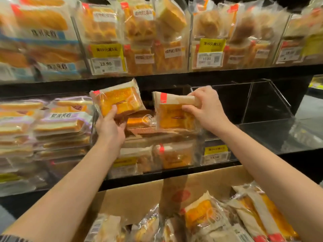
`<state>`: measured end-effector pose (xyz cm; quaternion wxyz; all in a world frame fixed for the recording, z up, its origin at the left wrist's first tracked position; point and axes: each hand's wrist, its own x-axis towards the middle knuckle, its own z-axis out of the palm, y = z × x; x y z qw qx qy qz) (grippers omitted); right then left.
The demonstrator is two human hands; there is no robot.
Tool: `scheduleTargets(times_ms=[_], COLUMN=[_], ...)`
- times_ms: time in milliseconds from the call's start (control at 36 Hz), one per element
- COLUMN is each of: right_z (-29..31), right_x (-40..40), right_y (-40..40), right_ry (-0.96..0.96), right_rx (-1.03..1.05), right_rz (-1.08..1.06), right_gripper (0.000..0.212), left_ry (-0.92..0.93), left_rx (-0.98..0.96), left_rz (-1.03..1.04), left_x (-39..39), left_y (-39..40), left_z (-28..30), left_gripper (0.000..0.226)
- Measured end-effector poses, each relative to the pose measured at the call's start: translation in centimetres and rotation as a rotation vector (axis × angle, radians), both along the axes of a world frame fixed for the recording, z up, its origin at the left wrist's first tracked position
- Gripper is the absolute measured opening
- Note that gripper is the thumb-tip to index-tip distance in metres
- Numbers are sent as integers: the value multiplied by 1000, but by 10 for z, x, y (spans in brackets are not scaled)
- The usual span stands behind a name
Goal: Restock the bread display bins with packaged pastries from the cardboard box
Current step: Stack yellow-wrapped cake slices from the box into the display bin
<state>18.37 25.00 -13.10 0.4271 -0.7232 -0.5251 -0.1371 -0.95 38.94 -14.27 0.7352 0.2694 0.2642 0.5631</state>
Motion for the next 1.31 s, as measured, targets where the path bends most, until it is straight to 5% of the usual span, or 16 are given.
scheduleTargets(times_ms=[139,250,389,500,694,917,1056,1167,1306], right_z=[-6,-13,-13,-17,-21,-30,-31,-30,-24], right_x=[1,-5,-10,-8,-4,1,5,3,-7], right_y=[31,58,76,77,70,85,90,91,89], right_ry=[-130,-292,-437,-337,-253,-317,-272,-358,-625], right_rx=[45,-90,-296,-320,-616,-618,-631,-481,-419], right_rz=[-162,-165,-419,-224,-39,-197,-182,-151,-9], right_gripper=[27,29,52,32,81,59,71,75,36], left_ry=[133,156,215,266,247,136,181,326,565], left_rx=[-126,-210,-236,-249,-275,-289,-224,-76,238], left_rz=[6,-31,-72,-117,-105,-69,-66,-61,4], left_x=[8,12,15,16,17,16,19,24,30], left_y=[15,21,24,28,29,32,26,20,10], left_z=[-4,-3,-4,-7,-7,-8,-7,-6,-11], left_gripper=[54,48,40,35,41,51,52,57,83])
